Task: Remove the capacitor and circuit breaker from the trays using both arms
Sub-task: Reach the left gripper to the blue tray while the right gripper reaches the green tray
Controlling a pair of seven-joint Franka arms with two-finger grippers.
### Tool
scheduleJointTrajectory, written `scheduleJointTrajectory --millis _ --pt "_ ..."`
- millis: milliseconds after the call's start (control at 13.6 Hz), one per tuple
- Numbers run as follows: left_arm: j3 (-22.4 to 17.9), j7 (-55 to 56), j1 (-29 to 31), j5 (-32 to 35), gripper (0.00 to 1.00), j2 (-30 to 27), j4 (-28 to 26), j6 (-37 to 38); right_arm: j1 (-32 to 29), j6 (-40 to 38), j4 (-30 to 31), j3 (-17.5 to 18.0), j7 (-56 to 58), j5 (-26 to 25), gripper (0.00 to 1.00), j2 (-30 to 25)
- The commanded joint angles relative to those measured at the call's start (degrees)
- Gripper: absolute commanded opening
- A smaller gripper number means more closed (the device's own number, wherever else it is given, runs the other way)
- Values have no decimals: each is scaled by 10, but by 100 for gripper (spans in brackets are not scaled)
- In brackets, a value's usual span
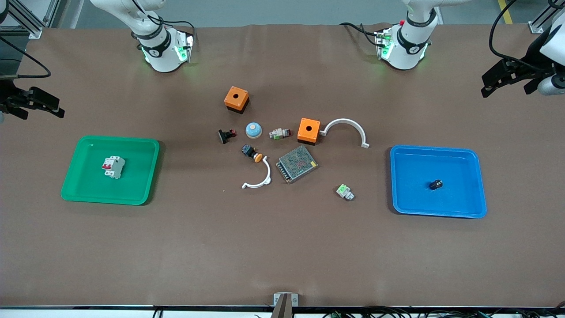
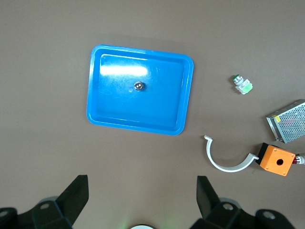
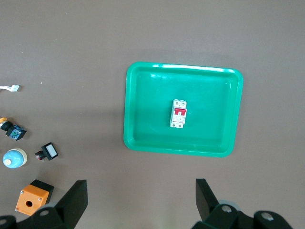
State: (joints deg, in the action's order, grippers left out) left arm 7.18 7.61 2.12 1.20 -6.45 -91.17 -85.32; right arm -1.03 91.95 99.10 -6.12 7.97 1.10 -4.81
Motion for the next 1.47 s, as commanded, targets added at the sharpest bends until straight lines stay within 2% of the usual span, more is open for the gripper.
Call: scheduleJointTrajectory --millis 0,147,441,515,735,882,956,1250,1397 --pt "0 -17 3 0 100 0 9 11 3 9 22 -2 -1 -7 100 -20" --pt "-4 -32 5 1 100 6 9 10 3 4 22 -3 -10 -6 100 -21" --pt "-4 -35 22 11 100 69 -5 -14 3 -1 22 -2 -15 -4 100 -21" --pt "-5 -35 24 12 100 76 -28 -45 3 -3 21 -2 -15 -4 100 -20" --pt "-5 -35 53 13 100 90 -144 -196 -18 -1 -5 -4 -8 -5 100 -11" --pt "-4 -35 66 13 100 117 -206 -303 -40 9 -16 -3 -6 8 100 23" --pt "-4 -35 66 13 100 141 -218 -336 -43 21 -18 -3 -6 20 100 47" --pt "-5 -35 85 13 96 253 -224 -449 -44 97 -30 -4 -2 16 100 157" --pt "-5 -34 90 13 86 292 -221 -489 -56 139 -6 -3 -3 23 100 189"
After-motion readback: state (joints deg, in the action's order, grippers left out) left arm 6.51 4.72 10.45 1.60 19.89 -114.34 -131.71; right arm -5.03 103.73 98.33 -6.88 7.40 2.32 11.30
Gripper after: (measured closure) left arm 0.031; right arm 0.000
